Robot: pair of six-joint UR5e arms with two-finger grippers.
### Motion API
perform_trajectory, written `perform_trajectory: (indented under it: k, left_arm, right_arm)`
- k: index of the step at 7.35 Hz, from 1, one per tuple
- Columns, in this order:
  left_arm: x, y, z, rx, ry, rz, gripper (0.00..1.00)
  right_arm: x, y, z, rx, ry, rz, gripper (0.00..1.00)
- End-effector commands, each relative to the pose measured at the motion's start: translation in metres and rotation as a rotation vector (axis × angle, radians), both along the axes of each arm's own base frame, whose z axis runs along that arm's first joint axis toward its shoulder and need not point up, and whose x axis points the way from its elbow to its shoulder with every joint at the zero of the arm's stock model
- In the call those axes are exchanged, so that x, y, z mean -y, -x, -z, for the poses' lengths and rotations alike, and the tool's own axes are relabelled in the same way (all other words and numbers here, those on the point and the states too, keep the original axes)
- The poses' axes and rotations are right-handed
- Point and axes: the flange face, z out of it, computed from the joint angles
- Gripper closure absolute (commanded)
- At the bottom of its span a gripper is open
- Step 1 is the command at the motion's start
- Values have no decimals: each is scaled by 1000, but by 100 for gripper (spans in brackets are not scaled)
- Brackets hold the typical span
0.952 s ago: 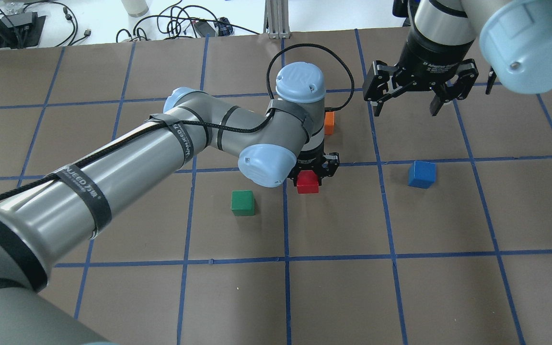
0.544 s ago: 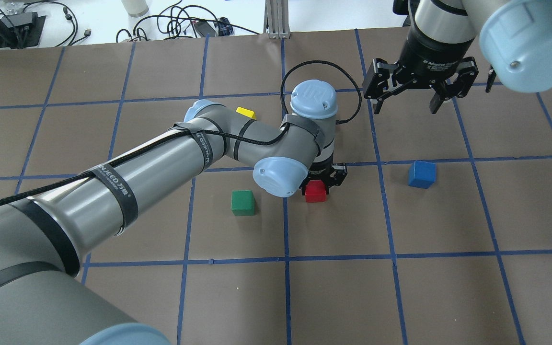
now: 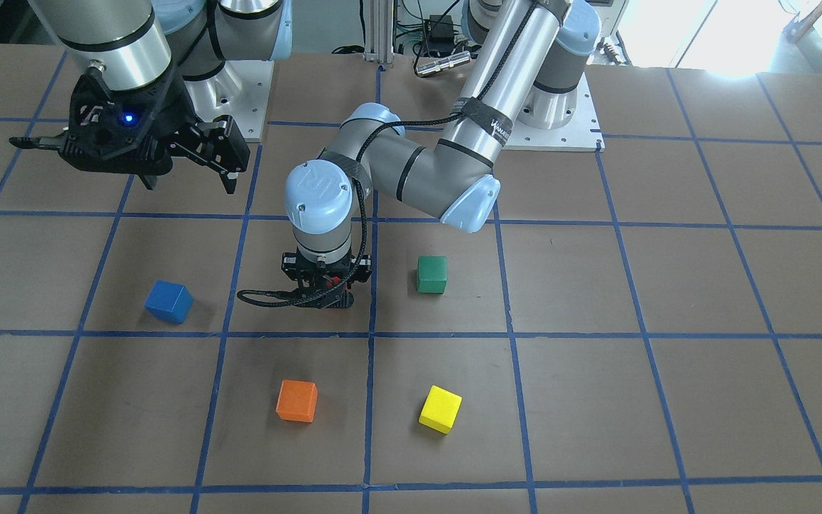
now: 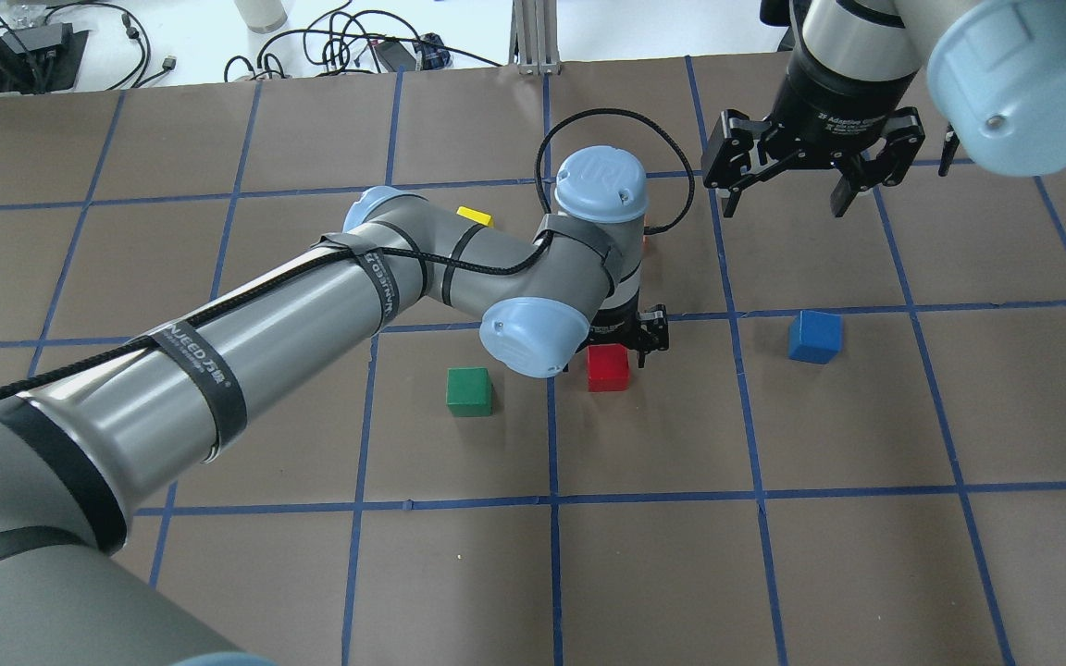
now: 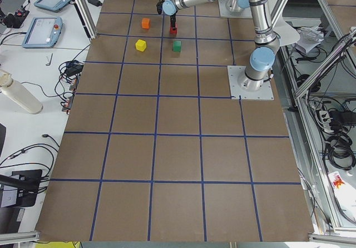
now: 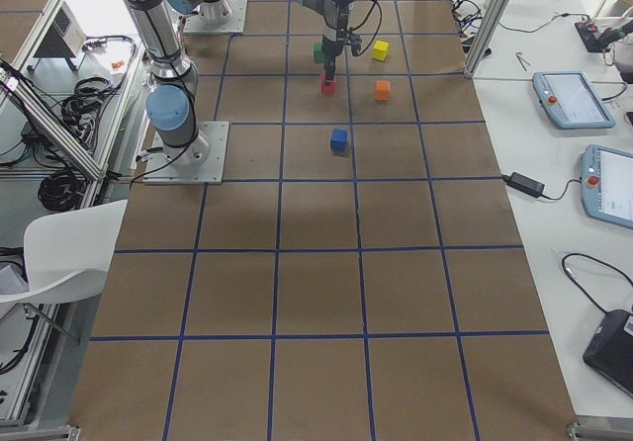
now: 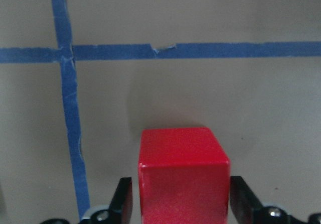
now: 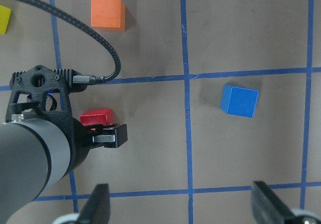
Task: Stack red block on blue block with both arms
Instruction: 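Raise the left gripper back toward rest while the right arm starts toward the red cube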
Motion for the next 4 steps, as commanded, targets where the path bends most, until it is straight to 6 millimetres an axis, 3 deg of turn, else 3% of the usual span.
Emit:
perform_trajectory:
  k: [1, 3, 4]
  left_arm:
    - [25, -55, -49, -9, 14, -55, 0]
    - [53, -134, -100, -22, 57, -82, 0]
    - [53, -175, -130, -13, 47, -83, 0]
  right_arm:
    - [-2, -1, 2, 0, -10, 0, 0]
    - [-4, -1, 6, 1, -18, 1, 0]
    - [-4, -1, 9, 1, -23, 1, 0]
